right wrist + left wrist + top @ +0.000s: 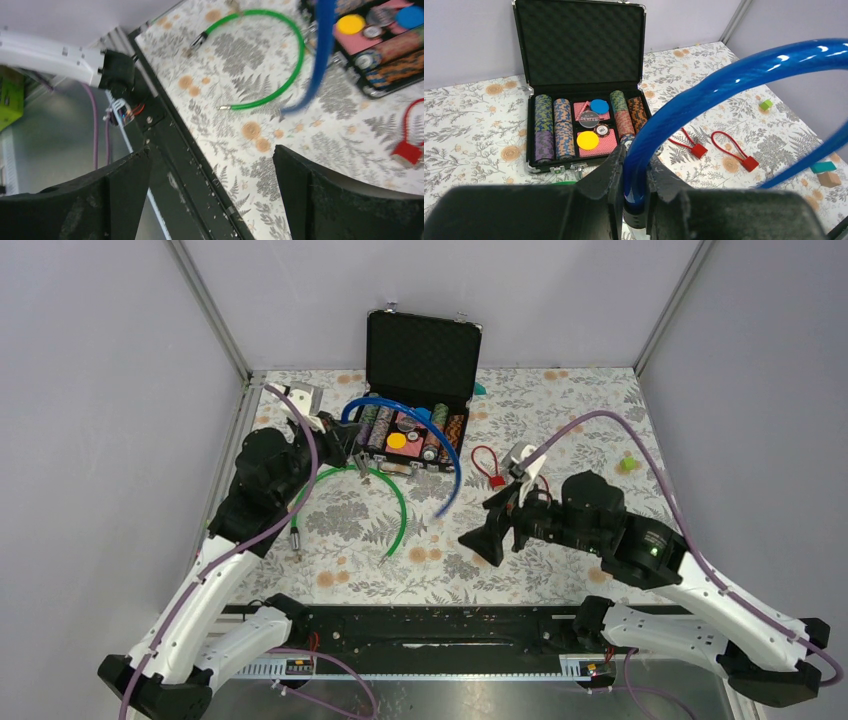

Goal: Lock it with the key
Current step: Lock the lock.

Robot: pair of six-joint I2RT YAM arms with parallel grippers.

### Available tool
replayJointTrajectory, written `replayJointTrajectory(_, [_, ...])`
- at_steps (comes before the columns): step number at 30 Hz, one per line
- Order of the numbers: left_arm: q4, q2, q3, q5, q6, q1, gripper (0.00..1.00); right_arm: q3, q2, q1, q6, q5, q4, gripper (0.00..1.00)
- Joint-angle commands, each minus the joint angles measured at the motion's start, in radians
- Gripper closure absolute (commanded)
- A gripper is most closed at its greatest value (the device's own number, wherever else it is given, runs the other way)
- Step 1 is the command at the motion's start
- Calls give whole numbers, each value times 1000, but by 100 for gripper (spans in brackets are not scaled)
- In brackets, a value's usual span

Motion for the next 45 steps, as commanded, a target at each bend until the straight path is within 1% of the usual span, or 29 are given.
replayJointTrajectory(1, [37,-21,81,-49,-81,0,100,-92,-17,-4,18,-149,137,4])
replayJointTrajectory(3, [45,-28,86,-47,-92,0,100,-124,-23,-4,33,-75,161,4])
replayJointTrajectory(6, [58,-46,92,-43,-100,0,100,-191,-52,-4,59,127,213,4])
replayJointTrajectory(8, [64,-59,96,-37,-104,1,100,-242,-91,-4,79,203,266,5])
replayJointTrajectory(12, [64,-74,119,-25,-109,0,100,-298,-149,-4,100,196,353,10])
replayJointTrajectory(17, [61,-89,139,-36,-125,0,100,-285,-121,-4,104,201,342,21])
replayJointTrajectory(20, [59,-100,145,-48,-137,0,100,-280,-96,-4,109,212,342,22])
replayJointTrajectory(22, [61,-108,147,-54,-145,0,100,-281,-86,-4,114,216,351,20])
replayJointTrajectory(25, [56,-113,150,-59,-163,1,100,-288,-78,-4,123,140,376,16])
replayJointTrajectory(29, [42,-111,164,-59,-186,0,100,-317,-82,-4,123,-76,441,13])
replayJointTrajectory(30, [37,-111,169,-59,-192,1,100,-327,-90,-4,130,-107,459,12])
replayJointTrajectory(36, [-11,-99,195,-125,-199,0,100,-357,-130,-4,150,-106,450,11])
replayJointTrajectory(40, [-52,-83,208,-164,-199,0,100,-361,-138,-4,122,-216,462,9])
replayJointTrajectory(42, [-49,-84,203,-168,-202,0,100,-373,-142,-4,108,-277,508,8])
replayJointTrajectory(45, [-43,-84,200,-165,-207,0,100,-388,-133,-4,93,-278,561,7])
